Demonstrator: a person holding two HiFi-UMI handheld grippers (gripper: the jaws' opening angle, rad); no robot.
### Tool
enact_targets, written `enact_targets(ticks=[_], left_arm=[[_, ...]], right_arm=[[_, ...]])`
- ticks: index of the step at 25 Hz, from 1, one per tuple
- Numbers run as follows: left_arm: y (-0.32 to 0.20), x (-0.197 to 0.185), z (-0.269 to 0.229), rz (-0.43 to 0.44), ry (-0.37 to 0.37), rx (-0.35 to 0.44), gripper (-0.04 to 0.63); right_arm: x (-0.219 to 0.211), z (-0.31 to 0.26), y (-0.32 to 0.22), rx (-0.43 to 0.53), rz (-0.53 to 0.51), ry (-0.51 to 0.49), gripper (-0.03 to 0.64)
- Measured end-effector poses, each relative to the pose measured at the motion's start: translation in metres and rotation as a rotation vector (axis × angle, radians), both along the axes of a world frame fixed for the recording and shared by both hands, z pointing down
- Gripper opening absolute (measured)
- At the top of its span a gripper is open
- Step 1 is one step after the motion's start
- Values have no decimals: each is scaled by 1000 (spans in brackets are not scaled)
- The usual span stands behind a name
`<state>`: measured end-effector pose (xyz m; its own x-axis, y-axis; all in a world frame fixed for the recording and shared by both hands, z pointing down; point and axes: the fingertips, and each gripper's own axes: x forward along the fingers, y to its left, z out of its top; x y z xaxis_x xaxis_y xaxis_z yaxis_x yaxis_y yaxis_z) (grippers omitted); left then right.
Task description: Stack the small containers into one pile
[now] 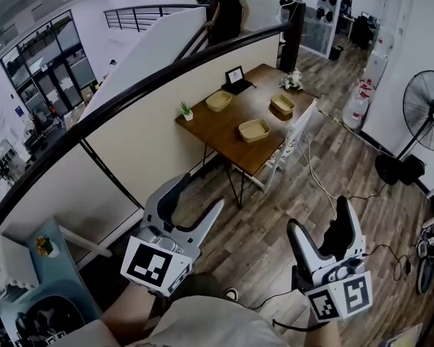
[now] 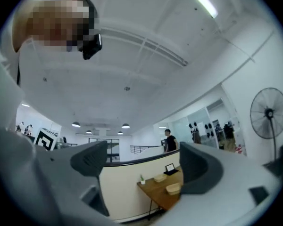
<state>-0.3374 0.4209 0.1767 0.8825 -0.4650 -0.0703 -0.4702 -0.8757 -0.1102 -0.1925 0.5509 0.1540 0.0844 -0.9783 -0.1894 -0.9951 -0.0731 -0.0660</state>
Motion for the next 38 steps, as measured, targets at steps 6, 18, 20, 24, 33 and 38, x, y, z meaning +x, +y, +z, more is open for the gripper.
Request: enact_targets(ticks=[6,18,20,24,33,38], left_arm=[[-3,13,10,-39,1,1,402],[-74,52,42,-104,-61,-17,403],[-93,60,44,-104,-63,-27,403],[-137,81,52,-104,-79,-47,403],[-256,136,58,-76,-127,-74,403],[-324,161,55,-73,-149,-59,403]], right_arm=[[22,14,2,-74,74,91,502],[72,31,-64,-116,69,96,492],[82,33,-84,-123,71,104,491],[106,42,-127,-147,64,69,490],[163,46,-255,-199,63,45,485],[186,46,-330,-209,48,50,471]])
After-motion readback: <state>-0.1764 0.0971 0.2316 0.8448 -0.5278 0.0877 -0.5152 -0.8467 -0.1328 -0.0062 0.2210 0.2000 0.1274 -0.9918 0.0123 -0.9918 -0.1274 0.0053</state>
